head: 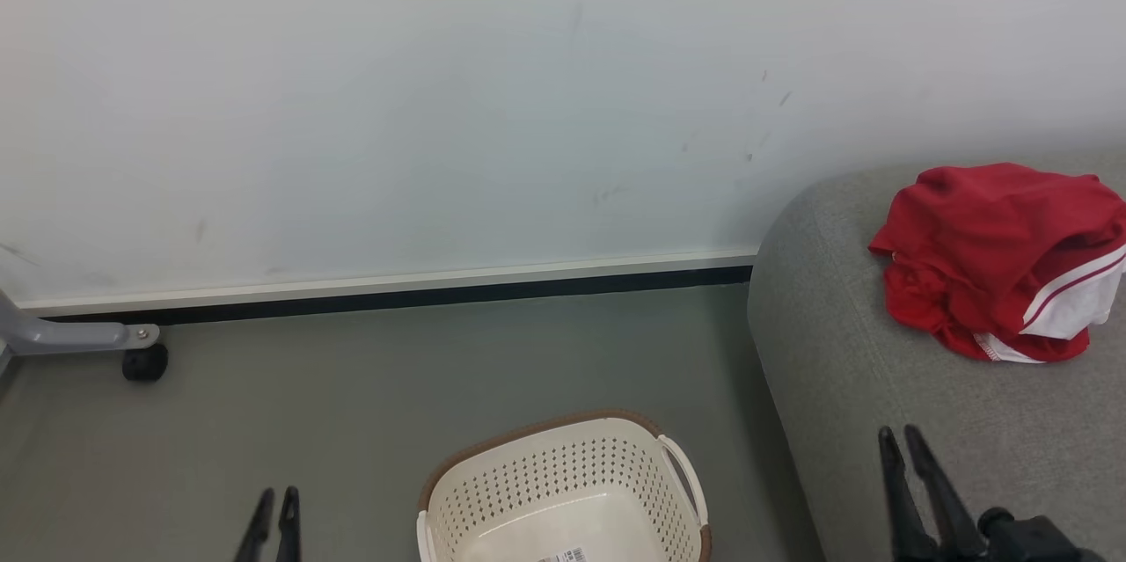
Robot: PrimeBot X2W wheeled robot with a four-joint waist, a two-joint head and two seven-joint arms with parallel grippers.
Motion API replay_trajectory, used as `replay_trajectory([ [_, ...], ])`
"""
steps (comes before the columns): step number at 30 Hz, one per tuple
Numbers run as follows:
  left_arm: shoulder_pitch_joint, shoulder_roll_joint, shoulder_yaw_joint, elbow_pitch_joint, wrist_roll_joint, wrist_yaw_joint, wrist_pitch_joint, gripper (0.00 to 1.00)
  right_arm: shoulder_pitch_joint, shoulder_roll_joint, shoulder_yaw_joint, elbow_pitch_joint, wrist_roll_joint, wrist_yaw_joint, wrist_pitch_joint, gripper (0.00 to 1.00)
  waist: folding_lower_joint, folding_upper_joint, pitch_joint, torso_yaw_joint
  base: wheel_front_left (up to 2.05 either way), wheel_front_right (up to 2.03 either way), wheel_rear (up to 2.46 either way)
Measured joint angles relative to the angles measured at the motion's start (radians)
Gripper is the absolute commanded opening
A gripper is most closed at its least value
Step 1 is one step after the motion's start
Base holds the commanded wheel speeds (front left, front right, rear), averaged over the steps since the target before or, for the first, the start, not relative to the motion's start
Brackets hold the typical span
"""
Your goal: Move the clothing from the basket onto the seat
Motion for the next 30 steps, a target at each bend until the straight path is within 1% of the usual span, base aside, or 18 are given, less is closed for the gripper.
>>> replay_trajectory([
  [3,0.017,-0.014,-0.008,0.026,0.0,0.0,0.0,0.0,0.023,0.011,0.006,0.03,0.0,0.001,0.001,0.0,0.0001,0.0,0.0,0.0,0.0,0.0,0.0],
  [8,0.016,-0.02,0.004,0.031,-0.022,-0.009,0.016,0.0,0.026,0.015,-0.009,0.038,0.025,0.009,0.01,0.0,0.0001,-0.0001,0.003,0.0,0.0,0.0,0.0],
  [14,0.013,-0.029,0.021,0.04,-0.089,-0.019,0.037,0.0,0.017,0.023,-0.03,0.051,0.091,0.019,0.029,0.0,0.0001,0.0,0.009,0.001,0.0,0.0,0.0],
  [21,0.002,-0.038,0.04,0.049,-0.181,-0.036,0.062,0.0,0.009,0.032,-0.054,0.062,0.194,0.037,0.055,0.0,0.0001,0.0,0.014,0.001,0.0,0.0,0.0],
  [30,-0.014,-0.052,0.062,0.062,-0.272,-0.054,0.09,0.0,-0.011,0.044,-0.086,0.08,0.307,0.055,0.089,0.0,0.0001,0.0,0.02,0.002,0.0,0.0,0.0],
])
